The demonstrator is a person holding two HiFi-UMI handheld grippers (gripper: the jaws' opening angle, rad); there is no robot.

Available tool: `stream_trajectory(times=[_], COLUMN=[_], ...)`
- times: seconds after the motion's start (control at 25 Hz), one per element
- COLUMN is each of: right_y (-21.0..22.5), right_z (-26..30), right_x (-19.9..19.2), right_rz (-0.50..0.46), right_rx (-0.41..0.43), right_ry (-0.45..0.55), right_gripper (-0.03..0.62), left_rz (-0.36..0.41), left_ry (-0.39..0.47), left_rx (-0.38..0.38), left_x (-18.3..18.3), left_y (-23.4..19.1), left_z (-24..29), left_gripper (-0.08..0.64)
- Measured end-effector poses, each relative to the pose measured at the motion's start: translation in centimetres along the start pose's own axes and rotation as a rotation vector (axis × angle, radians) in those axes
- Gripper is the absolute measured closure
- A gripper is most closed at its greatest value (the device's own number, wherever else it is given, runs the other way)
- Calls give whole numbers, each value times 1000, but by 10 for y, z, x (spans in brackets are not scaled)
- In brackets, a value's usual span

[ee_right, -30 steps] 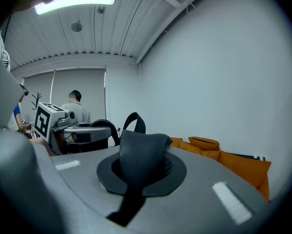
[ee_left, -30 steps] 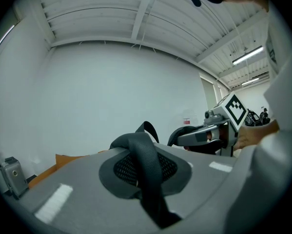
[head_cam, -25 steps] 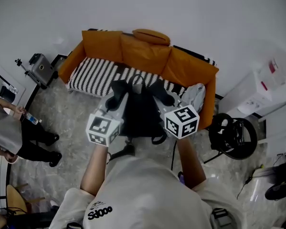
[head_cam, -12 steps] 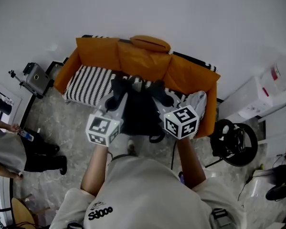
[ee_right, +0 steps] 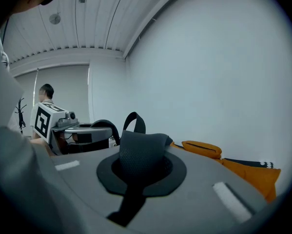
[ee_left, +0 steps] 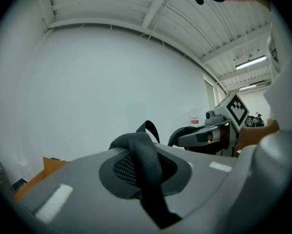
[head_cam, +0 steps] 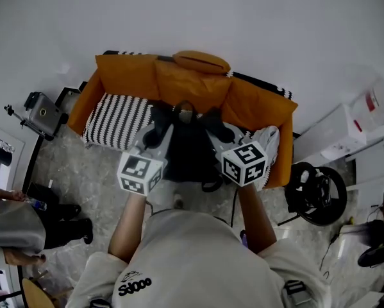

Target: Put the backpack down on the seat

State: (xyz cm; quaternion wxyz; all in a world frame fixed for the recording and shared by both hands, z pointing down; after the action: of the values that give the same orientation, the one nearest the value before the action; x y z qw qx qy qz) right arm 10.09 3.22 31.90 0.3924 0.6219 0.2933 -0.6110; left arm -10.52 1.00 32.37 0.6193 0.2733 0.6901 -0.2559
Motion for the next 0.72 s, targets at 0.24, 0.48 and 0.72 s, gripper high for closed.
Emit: stream_trajectory(times=[0.24,0.48,0.72], right_y=[10,20,33], right_z=[29,62,91], right_x=[-5,-8,-11], right_rz=[4,14,11], right_rx=[-12,-22,-22], right_ry=[-10,-26,-50], right_gripper=[589,589,589], left_rz=[-7,-14,-39], left_ry=[-12,-31,-51], left_rx=[-10,-17,-13], left_x=[-9,-16,-23], left_y=[-29,-59,-85], left_z=[18,34,53], left_gripper=[525,525,525])
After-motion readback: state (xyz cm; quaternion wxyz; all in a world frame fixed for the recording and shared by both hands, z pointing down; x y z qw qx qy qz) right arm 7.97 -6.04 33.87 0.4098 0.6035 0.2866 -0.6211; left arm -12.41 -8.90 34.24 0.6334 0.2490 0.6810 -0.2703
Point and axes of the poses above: the fingertips, and each gripper's own axes: z forward along the fingers, y to its right, x out of its top, the point moved 9 cm from there along -z, backward along the fingers, and after that the axes turned 12 degrees about y, right-handed, at the moved point
